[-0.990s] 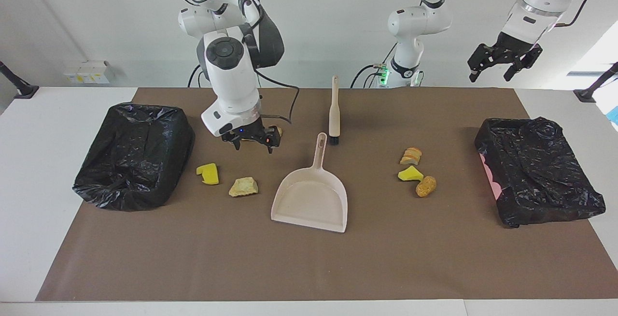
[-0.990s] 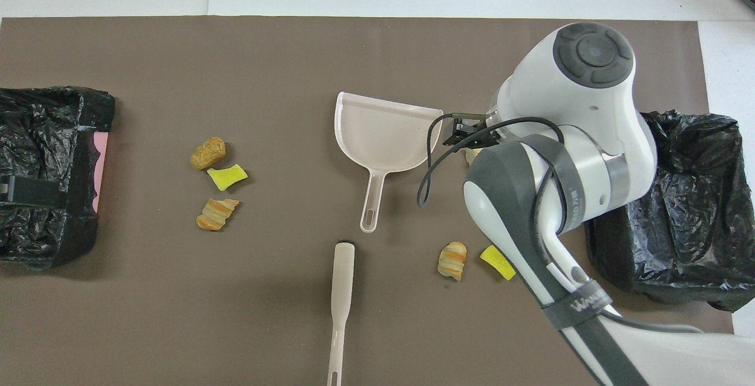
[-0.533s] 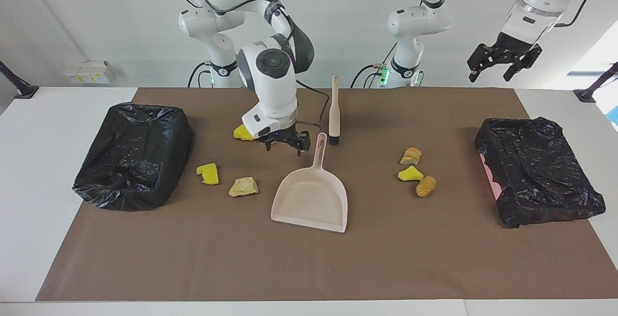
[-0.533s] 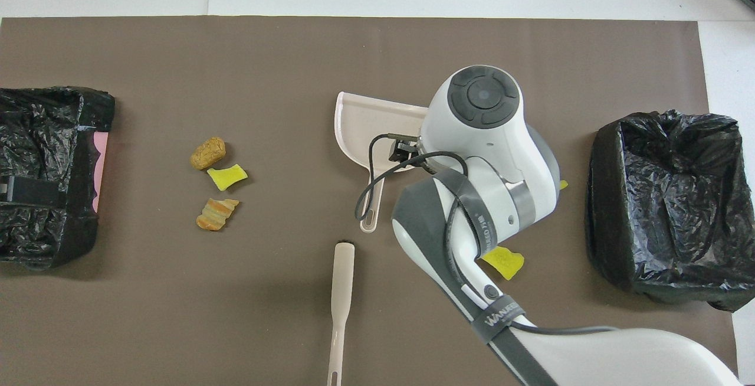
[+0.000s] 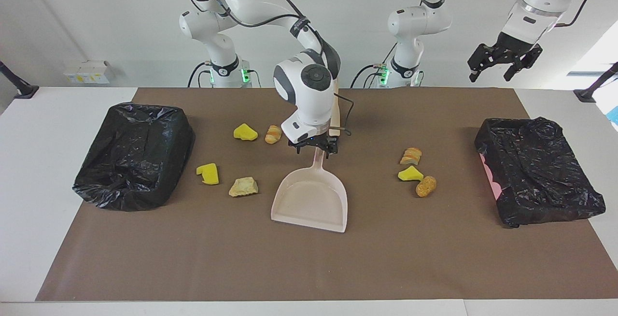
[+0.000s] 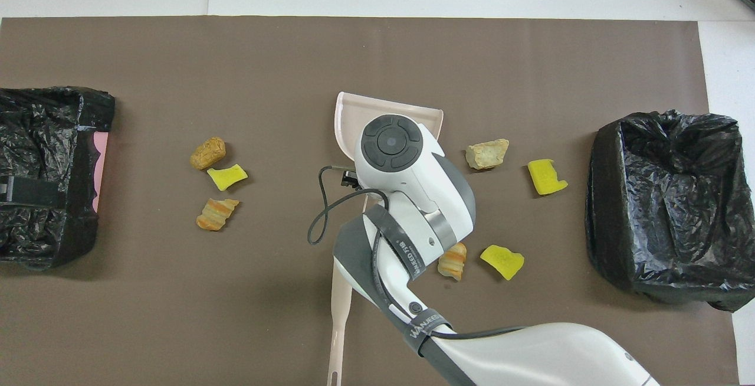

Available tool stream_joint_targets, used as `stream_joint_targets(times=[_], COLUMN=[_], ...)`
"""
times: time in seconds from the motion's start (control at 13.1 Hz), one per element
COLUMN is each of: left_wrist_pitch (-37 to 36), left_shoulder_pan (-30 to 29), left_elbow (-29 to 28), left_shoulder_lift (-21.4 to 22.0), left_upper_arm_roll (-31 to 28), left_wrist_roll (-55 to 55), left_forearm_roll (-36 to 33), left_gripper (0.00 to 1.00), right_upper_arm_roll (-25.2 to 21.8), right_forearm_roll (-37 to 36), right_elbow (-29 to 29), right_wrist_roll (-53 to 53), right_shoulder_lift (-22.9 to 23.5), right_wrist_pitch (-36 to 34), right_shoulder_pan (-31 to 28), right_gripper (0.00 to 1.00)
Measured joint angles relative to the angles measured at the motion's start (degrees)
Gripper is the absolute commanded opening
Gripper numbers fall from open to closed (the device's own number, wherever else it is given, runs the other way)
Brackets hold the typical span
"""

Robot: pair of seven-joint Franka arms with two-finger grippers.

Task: Sweep and dump trash in bin
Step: 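Reach the right gripper to the dustpan handle and grasp it, then lift the dustpan with the right gripper while the left gripper reaches the brush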

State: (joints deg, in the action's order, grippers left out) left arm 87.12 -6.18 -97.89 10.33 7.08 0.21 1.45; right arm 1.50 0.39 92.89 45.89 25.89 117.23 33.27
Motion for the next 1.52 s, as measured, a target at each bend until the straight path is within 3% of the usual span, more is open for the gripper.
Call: stream_joint_targets(times=[0.3,0.61,0.76,1.52], left_wrist_pitch=[-0.06,-0.06,-0.06,-0.12], left_shoulder_pan=[0.0,0.0,0.0,0.09], left_elbow=[-0.01,-0.02,-0.02,-4.57], left_shoulder_lift=[0.0,0.0,0.0,2.44], left_upper_arm_roll=[-0.02,-0.01,0.02,0.31], left_wrist_roll=[0.0,-0.11,-0.13,-0.15], left_forearm_roll=[0.0,0.0,0.0,0.94], left_gripper=[1.0,1.0,1.0,1.0], right_upper_arm_roll=[0.0,-0.01,-0.01,-0.81], right_forearm_roll=[-0.04,-1.31,-1.55,-1.81], right_elbow=[0.01,-0.01,-0.1,-2.67], right_wrist_roll=[0.0,0.0,0.0,-2.96], right_shoulder_lift=[1.33,1.51,1.51,0.6], right_wrist_pitch=[0.52,0.36,0.17,-2.84], right_shoulder_pan=[0.78,0.94,0.93,-0.42], right_gripper=[0.66,0.24,0.11,0.11])
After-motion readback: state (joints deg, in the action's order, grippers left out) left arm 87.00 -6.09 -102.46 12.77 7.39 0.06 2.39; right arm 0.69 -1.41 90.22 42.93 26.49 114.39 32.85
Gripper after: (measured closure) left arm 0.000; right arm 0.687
